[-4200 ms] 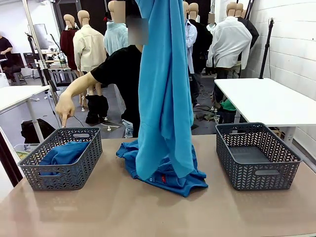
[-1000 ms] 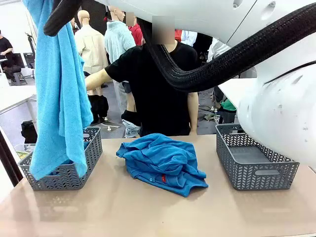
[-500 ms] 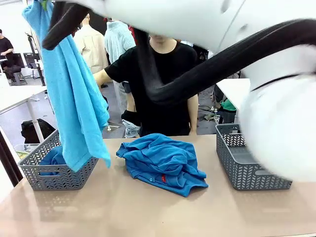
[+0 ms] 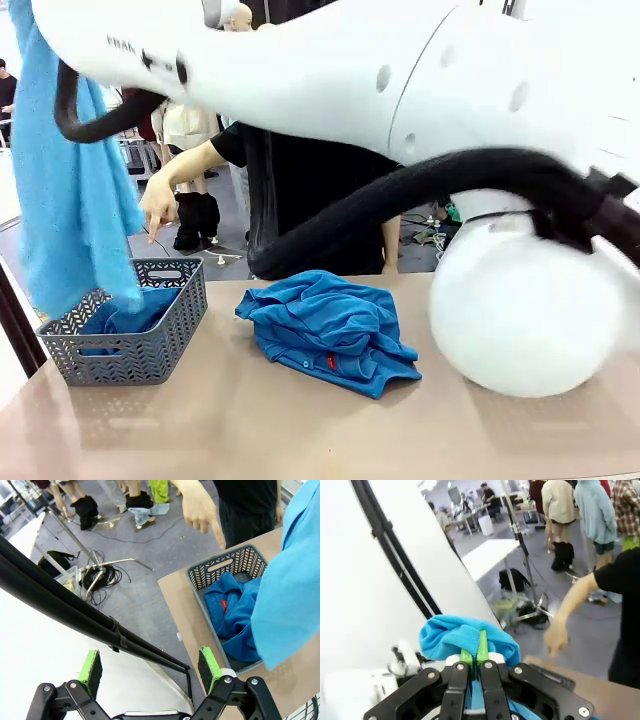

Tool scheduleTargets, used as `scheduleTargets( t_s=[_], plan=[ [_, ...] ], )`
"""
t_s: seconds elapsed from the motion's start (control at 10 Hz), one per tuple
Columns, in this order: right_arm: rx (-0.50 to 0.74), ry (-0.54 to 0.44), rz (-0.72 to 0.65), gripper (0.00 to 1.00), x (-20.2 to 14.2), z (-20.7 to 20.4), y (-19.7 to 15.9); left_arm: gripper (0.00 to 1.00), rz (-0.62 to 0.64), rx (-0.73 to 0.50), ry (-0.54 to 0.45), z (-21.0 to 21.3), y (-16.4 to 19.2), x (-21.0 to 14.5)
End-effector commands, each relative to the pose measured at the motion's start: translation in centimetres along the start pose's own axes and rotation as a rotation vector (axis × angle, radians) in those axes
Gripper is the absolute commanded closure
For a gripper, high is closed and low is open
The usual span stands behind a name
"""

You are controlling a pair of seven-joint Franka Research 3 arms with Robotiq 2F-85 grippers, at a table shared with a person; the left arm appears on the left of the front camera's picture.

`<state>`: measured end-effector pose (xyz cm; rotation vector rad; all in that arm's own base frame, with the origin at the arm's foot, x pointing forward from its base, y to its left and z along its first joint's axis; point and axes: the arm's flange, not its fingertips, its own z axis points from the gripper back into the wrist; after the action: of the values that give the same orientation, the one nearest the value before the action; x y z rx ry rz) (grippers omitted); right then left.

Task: Sort the tops and bottoms.
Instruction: Sort the clothes according to human instructions.

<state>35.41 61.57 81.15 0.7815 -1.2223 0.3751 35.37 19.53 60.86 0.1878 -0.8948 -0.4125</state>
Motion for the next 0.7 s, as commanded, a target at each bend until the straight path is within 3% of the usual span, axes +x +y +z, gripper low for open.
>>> scheduleTargets(
  t_s=[0.0,0.1,0.4,0.5,0.6],
  plan=[
    [-0.158,-0.246,-0.014,1.00,15.0,-24.7,11.6,0.00,-0.005,-0.003,0.017,0.1,0.2,0.0],
    [-0.176,-0.247,-0.012,1.00,13.9,-27.2,10.6,0.00,-0.005,-0.003,0.017,0.1,0.2,0.0],
    [-0.131,-0.017,-0.131,1.00,10.2,-32.2,7.6,0.00,-0.005,-0.003,0.017,0.1,0.2,0.0],
    [-0.159,-0.169,-0.035,1.00,-2.7,-4.1,-4.0,0.00,-0.005,-0.003,0.017,0.1,0.2,0.0],
    [-0.159,-0.169,-0.035,1.00,-2.7,-4.1,-4.0,0.00,-0.005,-0.003,0.017,0.1,0.2,0.0]
  ],
)
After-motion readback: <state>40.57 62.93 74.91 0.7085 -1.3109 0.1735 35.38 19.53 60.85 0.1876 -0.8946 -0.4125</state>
